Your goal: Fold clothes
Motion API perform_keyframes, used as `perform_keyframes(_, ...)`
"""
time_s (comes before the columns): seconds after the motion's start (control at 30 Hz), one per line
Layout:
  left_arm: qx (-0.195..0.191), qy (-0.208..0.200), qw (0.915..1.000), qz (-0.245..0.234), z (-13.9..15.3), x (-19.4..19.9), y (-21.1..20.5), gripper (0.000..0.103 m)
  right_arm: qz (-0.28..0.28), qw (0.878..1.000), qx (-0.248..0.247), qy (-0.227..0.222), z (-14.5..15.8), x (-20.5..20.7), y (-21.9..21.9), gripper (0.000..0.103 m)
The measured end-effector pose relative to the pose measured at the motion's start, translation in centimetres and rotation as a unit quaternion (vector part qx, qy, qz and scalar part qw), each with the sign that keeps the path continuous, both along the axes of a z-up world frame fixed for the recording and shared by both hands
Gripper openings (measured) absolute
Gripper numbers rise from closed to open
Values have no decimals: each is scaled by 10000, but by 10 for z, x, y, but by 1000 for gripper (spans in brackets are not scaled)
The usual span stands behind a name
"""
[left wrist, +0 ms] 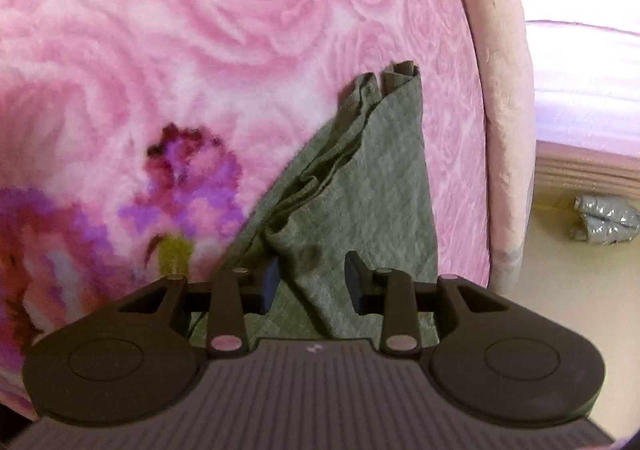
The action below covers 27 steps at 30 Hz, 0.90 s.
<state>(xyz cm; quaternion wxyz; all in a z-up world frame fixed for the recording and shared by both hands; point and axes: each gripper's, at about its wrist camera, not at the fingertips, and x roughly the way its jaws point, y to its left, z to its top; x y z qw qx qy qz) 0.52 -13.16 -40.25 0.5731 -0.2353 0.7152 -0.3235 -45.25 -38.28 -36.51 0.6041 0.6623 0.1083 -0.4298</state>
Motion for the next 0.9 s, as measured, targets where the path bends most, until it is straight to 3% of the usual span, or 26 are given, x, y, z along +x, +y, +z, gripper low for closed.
perform_keyframes(0.03, -11, -43, 10000, 18, 0, 1, 0, 27, 11, 10000, -31, -3, 0, -3, 0, 48)
perform_keyframes(0.07, -21, -86, 10000, 37, 0, 1, 0, 19, 17, 10000, -55, -5, 0, -5, -1, 47)
perform_keyframes(0.1, -41, -145, 9999, 49, 0, 2, -1, 3, 19, 10000, -59, 3, 0, -7, -1, 39)
perform_keyframes(0.13, -65, -236, 9997, 38, 1, 2, -1, 0, 21, 10000, -55, 17, 0, -8, -3, 24)
perform_keyframes(0.2, -101, -499, 9987, -61, 10, 0, 1, 0, 76, 9999, 27, 123, -3, -9, -8, 10)
perform_keyframes(0.23, -131, -649, 9977, -119, 17, -1, 3, 0, 128, 9998, -20, 175, 0, -10, -9, 7)
perform_keyframes(0.43, -108, -1313, 9894, -611, 56, -26, 39, 0, 578, 9971, -464, 174, 38, -30, 2, 6)
perform_keyframes(0.57, -46, -1705, 9808, -944, 79, -45, 65, 0, 803, 9961, -305, 223, 44, -44, 16, 6)
perform_keyframes(0.73, 199, -1738, 9801, -942, 74, -66, 86, 0, 819, 9960, 6, 354, 32, -58, 33, 6)
perform_keyframes(0.9, 223, -1913, 9764, -977, 78, -79, 92, 0, 924, 9948, -121, 412, 37, -62, 36, 6)
